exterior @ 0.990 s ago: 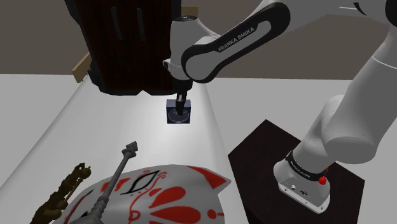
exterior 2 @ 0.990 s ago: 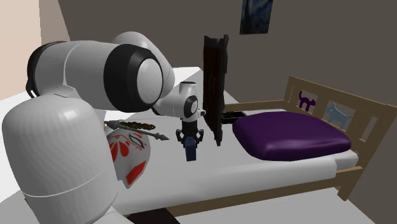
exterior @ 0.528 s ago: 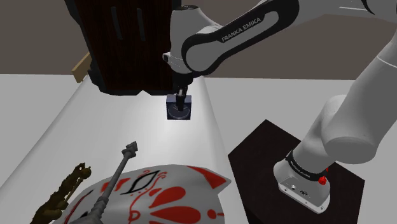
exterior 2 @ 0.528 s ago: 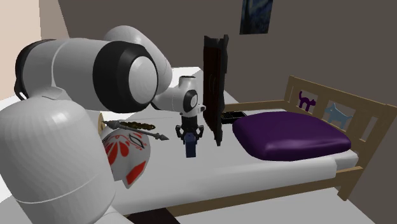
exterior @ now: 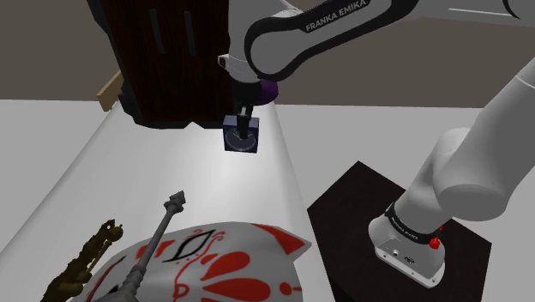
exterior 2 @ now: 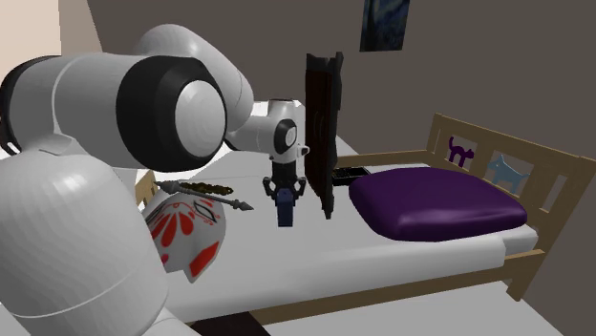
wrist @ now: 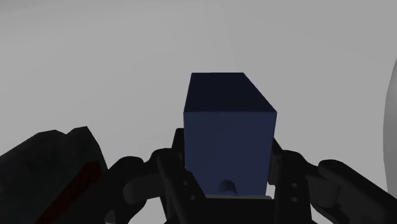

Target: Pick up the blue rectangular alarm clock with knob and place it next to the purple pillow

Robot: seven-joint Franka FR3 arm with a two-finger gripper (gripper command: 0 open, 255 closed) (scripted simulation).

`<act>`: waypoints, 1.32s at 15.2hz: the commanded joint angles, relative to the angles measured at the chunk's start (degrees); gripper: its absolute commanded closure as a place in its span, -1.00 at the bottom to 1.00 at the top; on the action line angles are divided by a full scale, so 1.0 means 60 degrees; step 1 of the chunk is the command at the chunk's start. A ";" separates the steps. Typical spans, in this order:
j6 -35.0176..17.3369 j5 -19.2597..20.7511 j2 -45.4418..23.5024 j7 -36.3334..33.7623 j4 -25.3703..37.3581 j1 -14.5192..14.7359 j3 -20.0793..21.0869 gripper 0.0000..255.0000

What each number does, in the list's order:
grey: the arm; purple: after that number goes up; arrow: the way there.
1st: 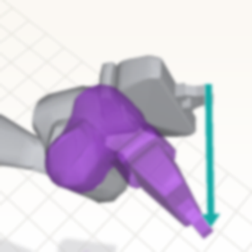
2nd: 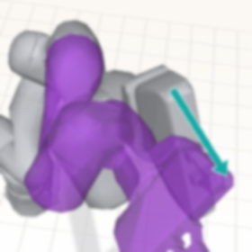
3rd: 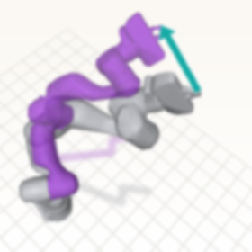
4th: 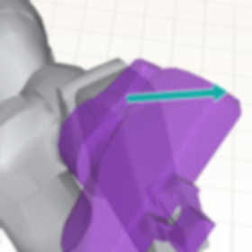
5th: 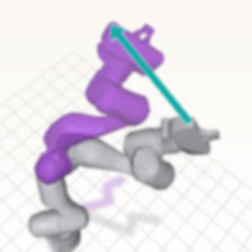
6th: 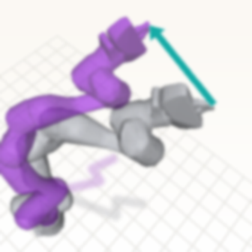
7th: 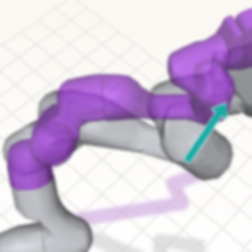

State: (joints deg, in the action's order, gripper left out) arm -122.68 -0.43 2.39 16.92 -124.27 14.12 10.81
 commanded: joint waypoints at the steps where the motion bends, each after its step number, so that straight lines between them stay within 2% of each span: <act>1: 0.0284 -0.0020 0.0100 0.0022 0.0185 -0.0005 -0.0008 1.00; 20: 0.2694 -0.0116 0.0663 0.0100 0.2040 -0.0024 -0.0054 1.00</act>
State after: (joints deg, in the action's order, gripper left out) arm -107.27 -1.12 6.32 17.59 -112.73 13.95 10.45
